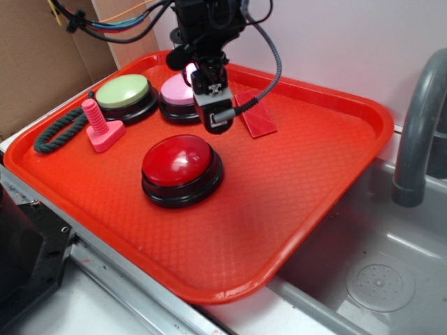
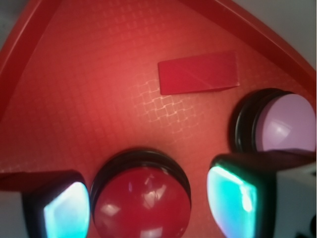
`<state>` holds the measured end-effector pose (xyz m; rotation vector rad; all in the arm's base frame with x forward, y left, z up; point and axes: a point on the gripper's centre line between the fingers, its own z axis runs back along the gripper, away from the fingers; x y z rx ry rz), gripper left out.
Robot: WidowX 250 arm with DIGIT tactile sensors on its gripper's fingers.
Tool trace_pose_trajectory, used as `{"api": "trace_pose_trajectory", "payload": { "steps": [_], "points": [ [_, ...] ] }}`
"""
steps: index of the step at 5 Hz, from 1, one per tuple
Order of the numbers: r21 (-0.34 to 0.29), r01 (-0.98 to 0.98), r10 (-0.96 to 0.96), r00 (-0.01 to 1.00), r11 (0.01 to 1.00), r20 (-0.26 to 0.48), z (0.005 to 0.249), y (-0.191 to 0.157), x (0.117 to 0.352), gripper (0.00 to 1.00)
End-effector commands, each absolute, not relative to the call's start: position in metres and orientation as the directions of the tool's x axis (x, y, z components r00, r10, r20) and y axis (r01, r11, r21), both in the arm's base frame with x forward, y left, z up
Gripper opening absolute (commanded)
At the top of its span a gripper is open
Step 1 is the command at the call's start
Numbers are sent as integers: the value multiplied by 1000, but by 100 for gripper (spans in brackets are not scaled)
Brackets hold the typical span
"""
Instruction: Push the red button.
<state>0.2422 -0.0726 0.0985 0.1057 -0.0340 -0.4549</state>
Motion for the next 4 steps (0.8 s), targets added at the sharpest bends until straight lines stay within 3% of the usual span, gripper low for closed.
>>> {"api": "trace_pose_trajectory", "payload": {
  "steps": [1,2,4],
  "points": [
    [108,436,-443,895,894,57,86,-89,228,100],
    [43,416,-418,906,908,62,72,-101,203,100],
    [20,396,-397,917,918,37,72,-91,186,100]
  ]
}}
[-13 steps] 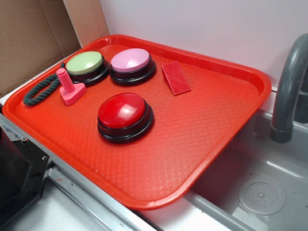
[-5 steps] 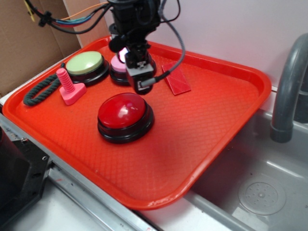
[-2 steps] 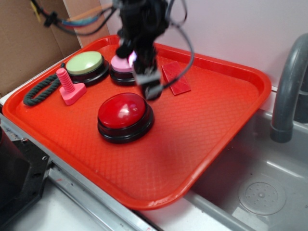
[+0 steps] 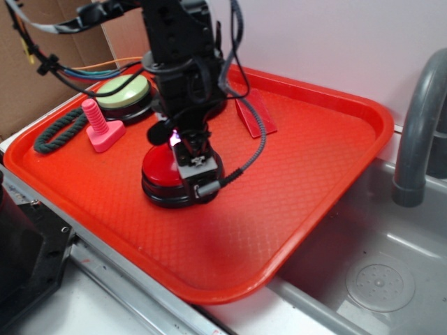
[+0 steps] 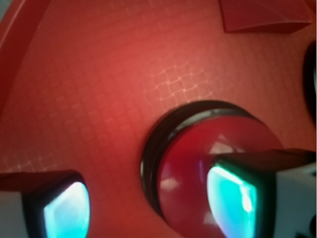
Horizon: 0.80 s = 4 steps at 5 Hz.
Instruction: Push the red button.
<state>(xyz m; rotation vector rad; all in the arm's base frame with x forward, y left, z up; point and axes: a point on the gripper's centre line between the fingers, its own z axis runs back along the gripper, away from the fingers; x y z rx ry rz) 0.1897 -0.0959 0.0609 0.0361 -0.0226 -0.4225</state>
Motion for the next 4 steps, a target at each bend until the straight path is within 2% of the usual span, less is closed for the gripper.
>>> {"api": "trace_pose_trajectory", "payload": {
  "steps": [1,2,3,4],
  "points": [
    [33,372,-372,928,928,13,68,-75,175,100],
    [31,375,-374,927,927,-18,57,-57,178,100],
    [13,389,-389,921,921,-34,39,-56,188,100],
    [13,418,-418,908,908,-34,27,-53,205,100]
  ]
}}
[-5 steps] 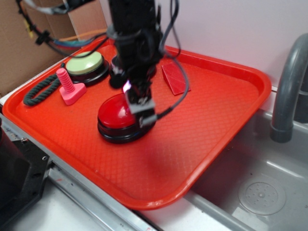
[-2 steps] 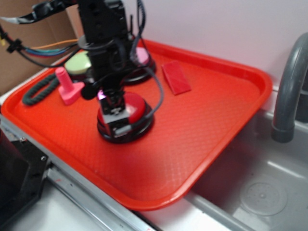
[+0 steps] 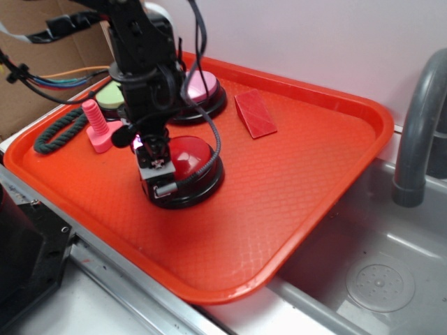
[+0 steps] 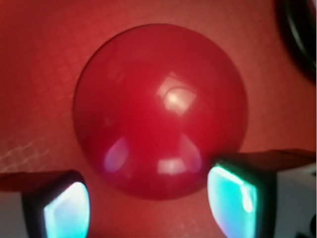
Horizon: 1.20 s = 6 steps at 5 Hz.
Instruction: Push the red button.
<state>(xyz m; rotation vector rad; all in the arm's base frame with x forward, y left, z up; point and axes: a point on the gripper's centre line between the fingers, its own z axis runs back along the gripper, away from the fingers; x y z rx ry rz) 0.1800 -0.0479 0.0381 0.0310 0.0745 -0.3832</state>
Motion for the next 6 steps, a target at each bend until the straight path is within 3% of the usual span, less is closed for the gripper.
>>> {"api": "trace_pose_trajectory", "payload": {
  "steps": [1,2,3,4,5,6],
  "points": [
    [8,428,-428,903,904,-36,26,-57,213,100],
    [38,446,-445,895,894,-36,53,-61,216,100],
    [85,443,-441,897,893,-41,100,-62,217,100],
    [15,420,-419,906,907,-61,120,-59,219,100],
    [-62,416,-420,904,907,-78,122,-56,223,100],
    [-68,413,-417,906,908,-67,129,-54,225,100]
  ]
}}
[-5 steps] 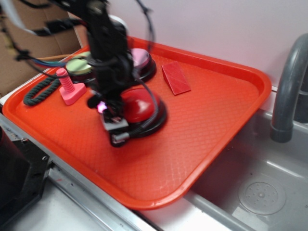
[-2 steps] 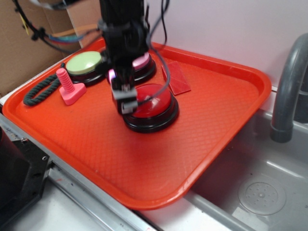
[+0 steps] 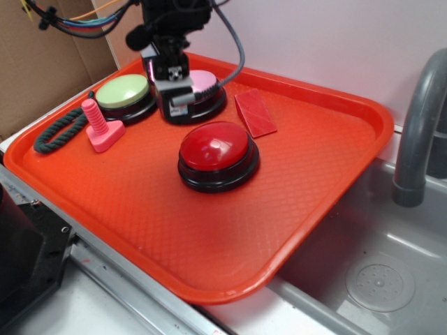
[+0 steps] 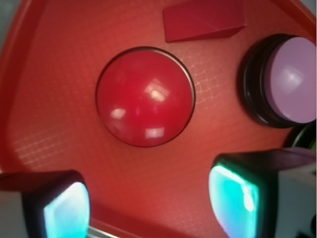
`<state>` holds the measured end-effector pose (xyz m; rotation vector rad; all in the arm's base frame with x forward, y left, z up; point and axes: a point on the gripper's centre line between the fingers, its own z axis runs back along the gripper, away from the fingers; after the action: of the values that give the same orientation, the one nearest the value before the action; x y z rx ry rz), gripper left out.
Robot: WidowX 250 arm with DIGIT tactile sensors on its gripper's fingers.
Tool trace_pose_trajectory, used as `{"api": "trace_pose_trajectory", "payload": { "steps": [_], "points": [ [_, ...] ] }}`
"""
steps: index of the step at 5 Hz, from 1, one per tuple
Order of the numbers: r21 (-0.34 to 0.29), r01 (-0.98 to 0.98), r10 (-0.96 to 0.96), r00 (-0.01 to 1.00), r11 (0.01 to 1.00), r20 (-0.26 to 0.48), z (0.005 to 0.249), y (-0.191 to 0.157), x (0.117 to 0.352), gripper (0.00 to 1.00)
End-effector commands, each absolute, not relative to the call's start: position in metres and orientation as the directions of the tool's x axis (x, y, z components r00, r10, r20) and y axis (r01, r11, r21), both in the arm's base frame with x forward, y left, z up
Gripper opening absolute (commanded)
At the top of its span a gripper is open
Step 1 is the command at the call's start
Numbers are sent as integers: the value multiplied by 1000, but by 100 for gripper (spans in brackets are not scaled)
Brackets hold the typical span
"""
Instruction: Push the red button.
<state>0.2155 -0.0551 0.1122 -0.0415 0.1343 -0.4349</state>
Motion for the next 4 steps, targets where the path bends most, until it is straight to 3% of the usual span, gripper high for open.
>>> {"api": "trace_pose_trajectory", "payload": {
  "steps": [1,4],
  "points": [
    [-48,419,-422,904,907,-66,135,-53,227,100],
    [6,434,-433,899,901,-62,153,-55,238,100]
  ]
}}
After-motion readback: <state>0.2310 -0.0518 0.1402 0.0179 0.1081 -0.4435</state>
